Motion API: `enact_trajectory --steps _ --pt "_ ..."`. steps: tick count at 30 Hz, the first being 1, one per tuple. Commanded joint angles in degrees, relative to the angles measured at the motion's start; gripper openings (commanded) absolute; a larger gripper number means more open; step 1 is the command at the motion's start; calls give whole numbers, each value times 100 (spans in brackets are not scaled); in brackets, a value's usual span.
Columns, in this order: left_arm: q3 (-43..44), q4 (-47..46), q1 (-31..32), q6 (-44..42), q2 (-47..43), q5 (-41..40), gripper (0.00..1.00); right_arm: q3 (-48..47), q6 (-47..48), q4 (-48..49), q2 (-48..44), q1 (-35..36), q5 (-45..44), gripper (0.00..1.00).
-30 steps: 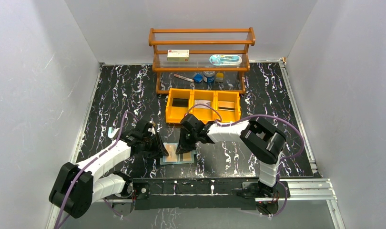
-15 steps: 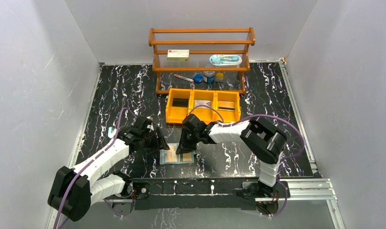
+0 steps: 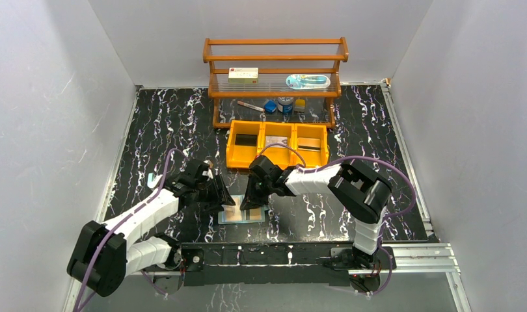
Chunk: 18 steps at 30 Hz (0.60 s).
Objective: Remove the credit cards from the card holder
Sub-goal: Remove the credit card from the card holder.
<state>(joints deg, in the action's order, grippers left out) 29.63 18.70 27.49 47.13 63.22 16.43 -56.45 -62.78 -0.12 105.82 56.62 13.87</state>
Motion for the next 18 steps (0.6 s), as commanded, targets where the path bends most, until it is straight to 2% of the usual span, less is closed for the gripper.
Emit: enact_trajectory --steps 1,4,8,15,18 --pt "87 361 -15 -23 -177 -249 53 132 76 -322 18 -24 -219 12" --pt "81 339 -17 -46 -176 -223 53 123 73 -322 44 -20 -192 12" --pt "-124 -212 -15 -73 -119 187 43 112 73 -331 53 -20 -192 12" --pt "-185 -225 -20 -19 47 225 43 98 65 -347 40 -28 -196 13" --pt "-138 -36 -15 -5 -75 8 47 106 67 -348 48 -33 -191 13"
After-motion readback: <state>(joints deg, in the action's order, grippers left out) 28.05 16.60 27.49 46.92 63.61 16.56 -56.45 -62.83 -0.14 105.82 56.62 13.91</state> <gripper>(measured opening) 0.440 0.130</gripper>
